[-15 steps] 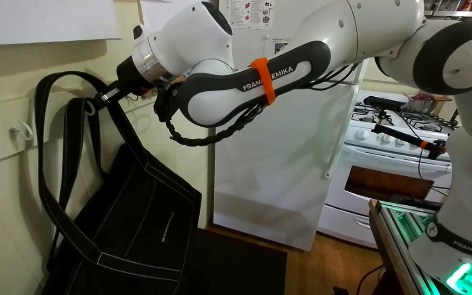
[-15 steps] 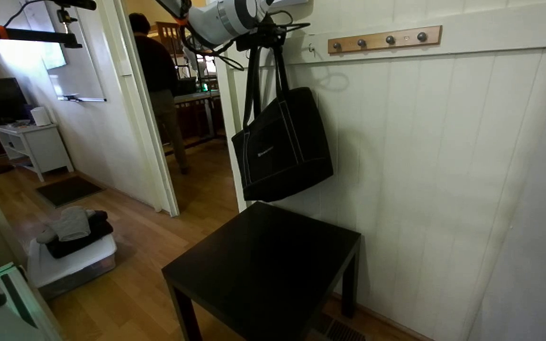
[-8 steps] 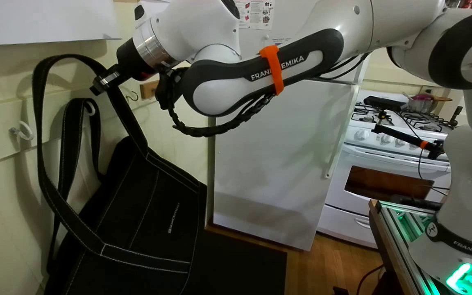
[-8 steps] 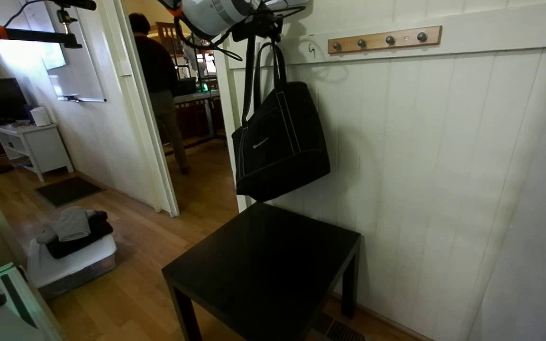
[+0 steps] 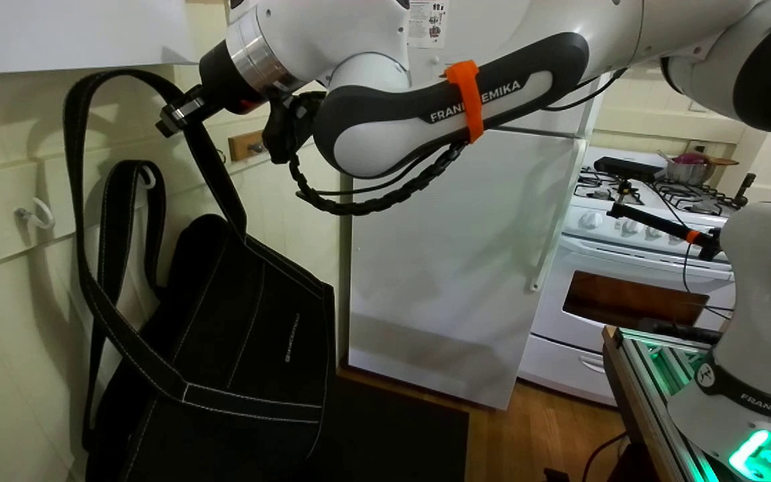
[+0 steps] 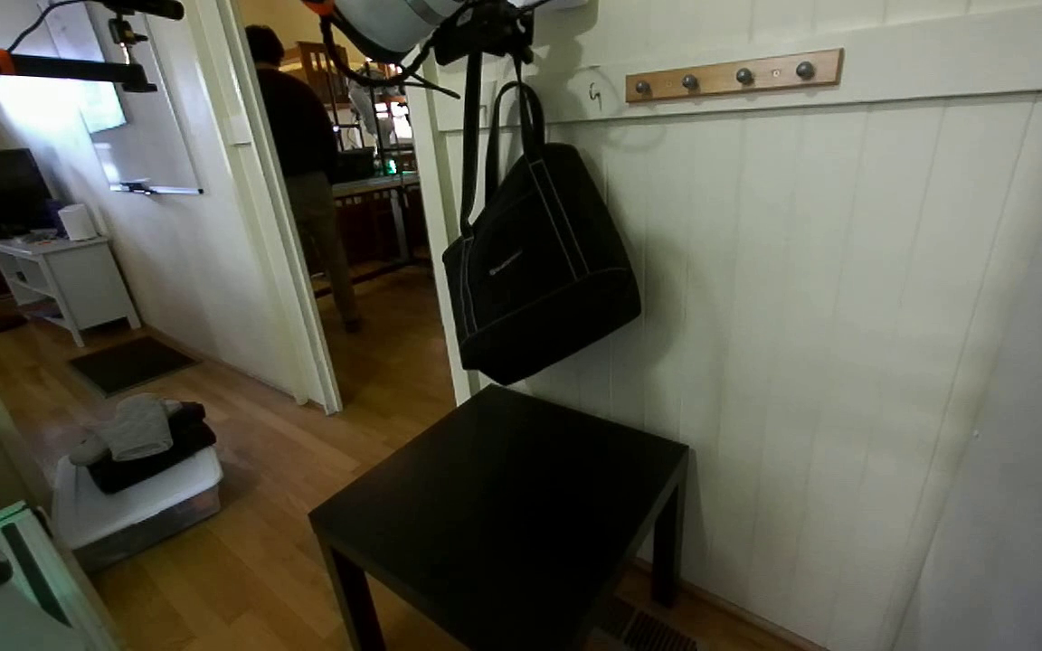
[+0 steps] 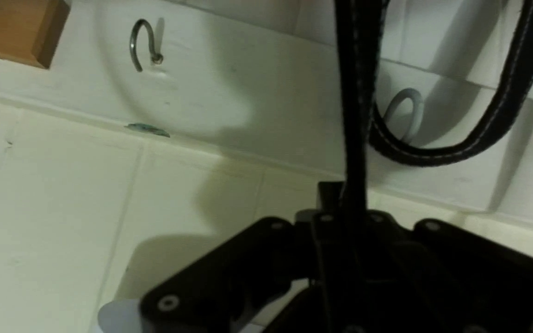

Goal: Place the black bag on the table.

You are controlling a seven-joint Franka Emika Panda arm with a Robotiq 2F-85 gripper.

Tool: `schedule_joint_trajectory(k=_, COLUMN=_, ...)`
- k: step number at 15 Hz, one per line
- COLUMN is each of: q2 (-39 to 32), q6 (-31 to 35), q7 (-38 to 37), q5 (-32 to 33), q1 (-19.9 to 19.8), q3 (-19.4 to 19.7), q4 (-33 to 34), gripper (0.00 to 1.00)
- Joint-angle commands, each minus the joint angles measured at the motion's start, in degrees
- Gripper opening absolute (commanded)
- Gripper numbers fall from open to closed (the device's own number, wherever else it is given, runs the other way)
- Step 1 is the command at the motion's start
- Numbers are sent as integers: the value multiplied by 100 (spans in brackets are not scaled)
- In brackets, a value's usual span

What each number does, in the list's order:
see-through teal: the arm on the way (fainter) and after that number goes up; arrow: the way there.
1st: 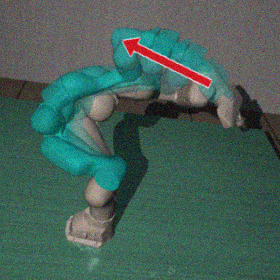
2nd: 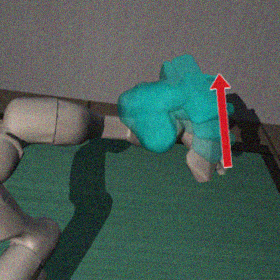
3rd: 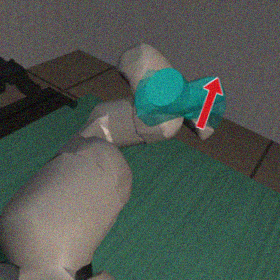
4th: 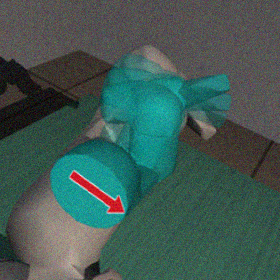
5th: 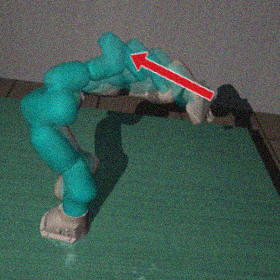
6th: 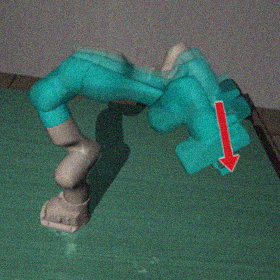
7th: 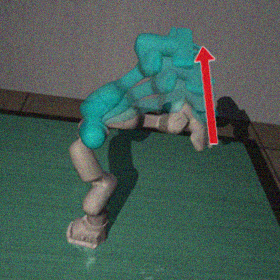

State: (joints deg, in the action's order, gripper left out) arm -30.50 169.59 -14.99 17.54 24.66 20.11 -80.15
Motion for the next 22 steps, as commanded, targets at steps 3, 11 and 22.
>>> schedule_joint_trajectory(k=3, q2=478, q6=114, q7=-657, q5=507, q1=690, q3=827, q4=-546, gripper=1)
schedule_joint_trajectory(k=11, q2=783, q6=47, q7=-1179, q5=897, q1=1459, q3=1714, q4=-998, gripper=1)
schedule_joint_trajectory(k=22, q2=1899, q6=-353, q7=-938, q5=805, q1=1767, q3=1659, q4=-2604, gripper=1)
